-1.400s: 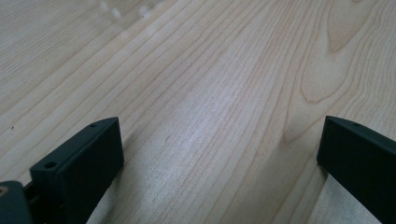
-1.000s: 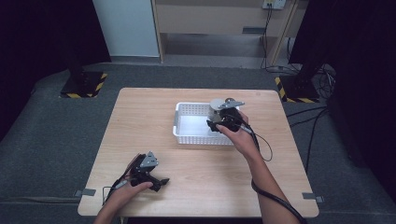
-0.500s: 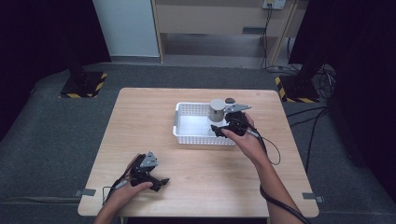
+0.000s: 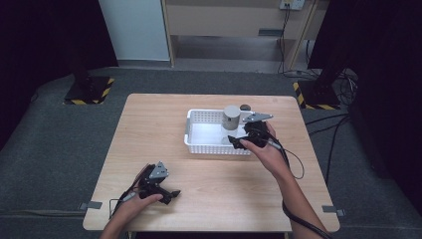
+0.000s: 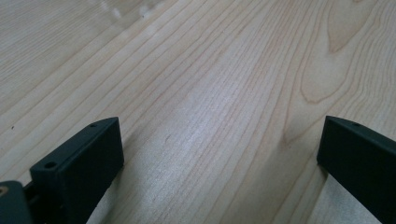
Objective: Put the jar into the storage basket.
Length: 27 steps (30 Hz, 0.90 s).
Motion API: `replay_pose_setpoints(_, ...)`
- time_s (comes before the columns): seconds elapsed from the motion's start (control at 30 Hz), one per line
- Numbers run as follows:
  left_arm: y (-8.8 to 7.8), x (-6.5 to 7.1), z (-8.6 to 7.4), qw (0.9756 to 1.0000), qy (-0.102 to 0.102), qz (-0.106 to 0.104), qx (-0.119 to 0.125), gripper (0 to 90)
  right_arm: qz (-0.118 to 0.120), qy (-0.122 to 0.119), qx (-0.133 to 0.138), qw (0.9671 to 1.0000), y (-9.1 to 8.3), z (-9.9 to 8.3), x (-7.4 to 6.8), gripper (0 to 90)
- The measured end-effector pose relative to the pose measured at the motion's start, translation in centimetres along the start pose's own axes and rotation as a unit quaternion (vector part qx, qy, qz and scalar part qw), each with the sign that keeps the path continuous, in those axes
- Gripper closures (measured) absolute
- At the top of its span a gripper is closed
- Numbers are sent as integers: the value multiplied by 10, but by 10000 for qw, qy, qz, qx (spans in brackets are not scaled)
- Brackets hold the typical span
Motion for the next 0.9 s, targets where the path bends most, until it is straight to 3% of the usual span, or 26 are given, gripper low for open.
replay_pose_setpoints(0.3,0,0,0,10000,0,0,1,0,65,99,89,9999,-13,-8,-8,45)
replay_pose_setpoints(0.9,0,0,0,10000,1,1,0,0,72,39,134,9999,-38,-30,-22,46)
Point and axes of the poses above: each handheld gripper's, and its own axes: y roughly forward along the jaws, z roughly out of its top, x roughly to its right, the point moved 8 cm from there along y, roughly forward along the jaws, and after that the axes turned 15 degrees about -y, right-handed, at the moved point
